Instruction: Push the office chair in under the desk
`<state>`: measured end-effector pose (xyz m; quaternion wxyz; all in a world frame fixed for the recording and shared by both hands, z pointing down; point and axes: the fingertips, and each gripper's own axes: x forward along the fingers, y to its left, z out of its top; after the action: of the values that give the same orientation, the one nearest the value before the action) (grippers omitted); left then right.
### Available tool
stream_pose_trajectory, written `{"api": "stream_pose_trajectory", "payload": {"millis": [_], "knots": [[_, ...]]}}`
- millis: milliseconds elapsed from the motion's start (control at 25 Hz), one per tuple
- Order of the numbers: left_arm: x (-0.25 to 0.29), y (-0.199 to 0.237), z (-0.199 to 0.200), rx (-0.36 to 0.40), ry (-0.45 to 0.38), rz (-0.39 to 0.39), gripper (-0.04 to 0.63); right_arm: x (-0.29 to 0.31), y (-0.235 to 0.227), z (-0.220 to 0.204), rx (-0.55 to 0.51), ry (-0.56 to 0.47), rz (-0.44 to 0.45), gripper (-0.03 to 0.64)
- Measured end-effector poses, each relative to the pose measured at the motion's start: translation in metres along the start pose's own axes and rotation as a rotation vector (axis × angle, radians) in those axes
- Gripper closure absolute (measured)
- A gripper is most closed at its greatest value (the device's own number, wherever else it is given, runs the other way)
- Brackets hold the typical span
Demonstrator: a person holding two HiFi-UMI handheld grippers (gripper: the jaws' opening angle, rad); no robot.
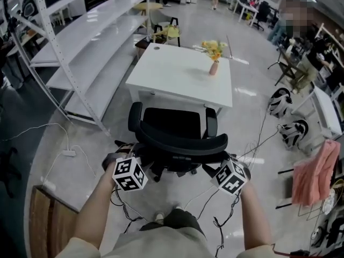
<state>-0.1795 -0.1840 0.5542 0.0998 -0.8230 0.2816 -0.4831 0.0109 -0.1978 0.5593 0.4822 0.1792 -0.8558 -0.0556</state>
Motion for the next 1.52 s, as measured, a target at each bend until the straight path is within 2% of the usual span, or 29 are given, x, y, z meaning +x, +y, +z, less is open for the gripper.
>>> {"api": "stream_pose_trajectory", "payload": {"millis": [560, 840, 1200, 1520], "knots": [[0.035, 0.061, 0.001, 0.045, -0.031, 0.003, 0.393, 0.026, -0.056, 0.014, -0.005, -0.047, -0.055, 0.435], [0.061, 0.103, 0.003, 0.02, -0.023, -0.026, 0.394, 0.044, -0.099, 0.022, -0.025, -0.067, -0.069, 0.437], [0.1, 0.173, -0.004, 0.015, -0.01, 0.014, 0.388, 0.08, -0.164, 0.041, -0.055, -0.06, -0.119, 0.436], [0.131, 0.236, -0.011, -0.014, 0.022, 0.056, 0.382, 0.111, -0.223, 0.062, -0.055, -0.055, -0.054, 0.445]]}}
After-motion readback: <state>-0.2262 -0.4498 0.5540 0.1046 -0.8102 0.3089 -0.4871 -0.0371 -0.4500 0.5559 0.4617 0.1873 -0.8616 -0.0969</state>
